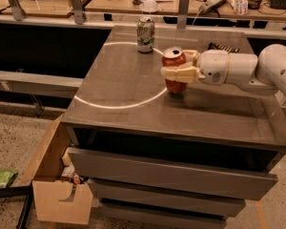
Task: Place coke can upright
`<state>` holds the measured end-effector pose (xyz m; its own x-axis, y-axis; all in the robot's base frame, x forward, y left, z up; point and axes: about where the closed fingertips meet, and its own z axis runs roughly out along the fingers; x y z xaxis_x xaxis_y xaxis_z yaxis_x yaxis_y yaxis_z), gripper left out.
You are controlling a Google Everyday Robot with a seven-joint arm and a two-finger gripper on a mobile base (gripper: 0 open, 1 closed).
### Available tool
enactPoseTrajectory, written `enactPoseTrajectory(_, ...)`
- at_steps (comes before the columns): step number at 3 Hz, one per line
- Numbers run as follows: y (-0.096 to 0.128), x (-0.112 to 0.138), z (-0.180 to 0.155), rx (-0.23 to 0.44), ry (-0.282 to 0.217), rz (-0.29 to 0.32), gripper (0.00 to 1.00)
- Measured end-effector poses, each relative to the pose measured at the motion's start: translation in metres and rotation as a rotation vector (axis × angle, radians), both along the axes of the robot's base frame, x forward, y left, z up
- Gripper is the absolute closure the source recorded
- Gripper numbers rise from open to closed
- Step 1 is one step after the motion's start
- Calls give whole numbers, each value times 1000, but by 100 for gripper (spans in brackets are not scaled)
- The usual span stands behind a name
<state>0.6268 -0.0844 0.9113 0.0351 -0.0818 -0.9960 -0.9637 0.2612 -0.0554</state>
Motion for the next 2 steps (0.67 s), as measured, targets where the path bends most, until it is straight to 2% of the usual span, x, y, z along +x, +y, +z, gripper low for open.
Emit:
enactPoseTrajectory(1, -2, 1, -12, 9, 29, -9, 8)
enactPoseTrajectory(2, -4, 1, -17, 7, 39, -15, 0)
